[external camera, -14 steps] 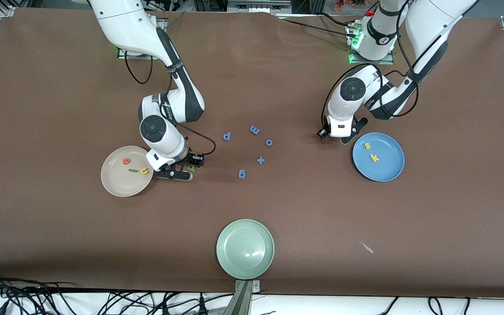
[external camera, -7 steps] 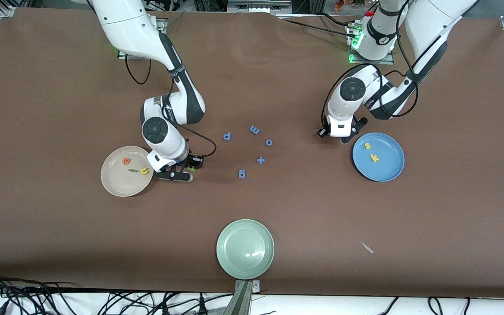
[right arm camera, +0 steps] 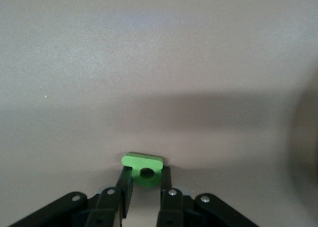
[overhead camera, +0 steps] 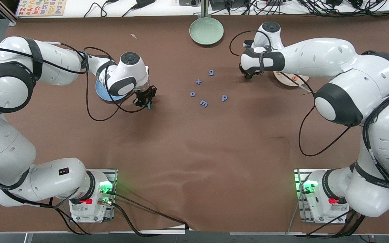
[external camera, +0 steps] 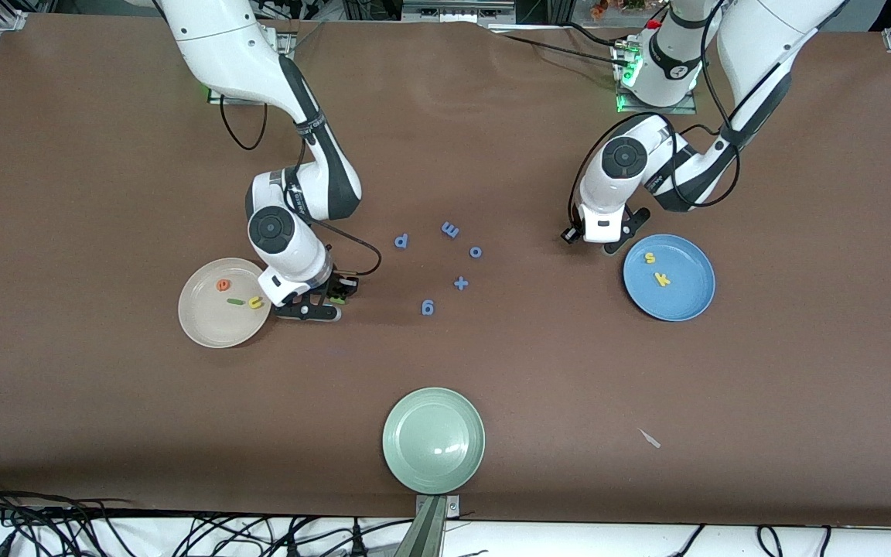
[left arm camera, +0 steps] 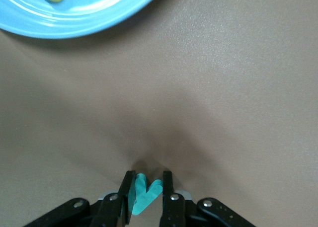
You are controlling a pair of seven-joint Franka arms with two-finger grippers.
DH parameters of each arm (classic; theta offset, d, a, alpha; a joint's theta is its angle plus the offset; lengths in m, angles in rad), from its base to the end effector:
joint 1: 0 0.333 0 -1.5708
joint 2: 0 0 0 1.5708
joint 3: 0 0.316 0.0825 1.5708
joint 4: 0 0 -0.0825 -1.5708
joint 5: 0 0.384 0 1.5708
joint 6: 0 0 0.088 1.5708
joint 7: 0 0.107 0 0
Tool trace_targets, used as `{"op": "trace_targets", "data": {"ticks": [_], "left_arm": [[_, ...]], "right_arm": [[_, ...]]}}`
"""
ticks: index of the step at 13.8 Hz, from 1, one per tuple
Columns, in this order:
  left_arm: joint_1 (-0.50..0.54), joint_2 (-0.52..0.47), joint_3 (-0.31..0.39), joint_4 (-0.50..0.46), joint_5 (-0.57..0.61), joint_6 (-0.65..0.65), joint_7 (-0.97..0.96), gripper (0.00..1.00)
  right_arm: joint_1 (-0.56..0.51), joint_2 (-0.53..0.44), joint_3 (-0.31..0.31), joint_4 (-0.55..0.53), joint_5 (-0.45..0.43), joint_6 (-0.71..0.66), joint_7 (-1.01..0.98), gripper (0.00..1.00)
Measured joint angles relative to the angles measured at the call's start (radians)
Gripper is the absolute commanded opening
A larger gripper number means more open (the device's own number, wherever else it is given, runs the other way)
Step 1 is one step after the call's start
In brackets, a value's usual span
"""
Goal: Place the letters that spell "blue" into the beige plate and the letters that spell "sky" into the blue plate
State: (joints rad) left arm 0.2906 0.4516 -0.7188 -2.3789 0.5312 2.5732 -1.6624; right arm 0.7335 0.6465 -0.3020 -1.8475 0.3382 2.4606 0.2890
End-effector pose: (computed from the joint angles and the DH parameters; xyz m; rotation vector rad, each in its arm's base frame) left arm 0.4289 -0.2308 0.1722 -2.8442 -1.2040 0.1115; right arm 0.5788 0.2778 0.1858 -3.1055 0.0973 0.0010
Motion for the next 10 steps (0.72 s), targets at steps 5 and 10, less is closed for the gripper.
{"op": "trace_targets", "data": {"ticks": [5, 10], "left_arm": [[0.008, -0.012, 0.0, 0.015, 0.0, -0.012, -0.001, 0.2], [0.033, -0.04, 0.0, 0.039, 0.0, -0.032, 0.0, 0.2]], "right_arm": [[-0.004, -0.07, -0.174, 0.021, -0.001, -0.243, -0.26, 0.15], [-0.014, -0.185, -0.275, -0.105, 0.0, -0.299, -0.415, 0.32]]}}
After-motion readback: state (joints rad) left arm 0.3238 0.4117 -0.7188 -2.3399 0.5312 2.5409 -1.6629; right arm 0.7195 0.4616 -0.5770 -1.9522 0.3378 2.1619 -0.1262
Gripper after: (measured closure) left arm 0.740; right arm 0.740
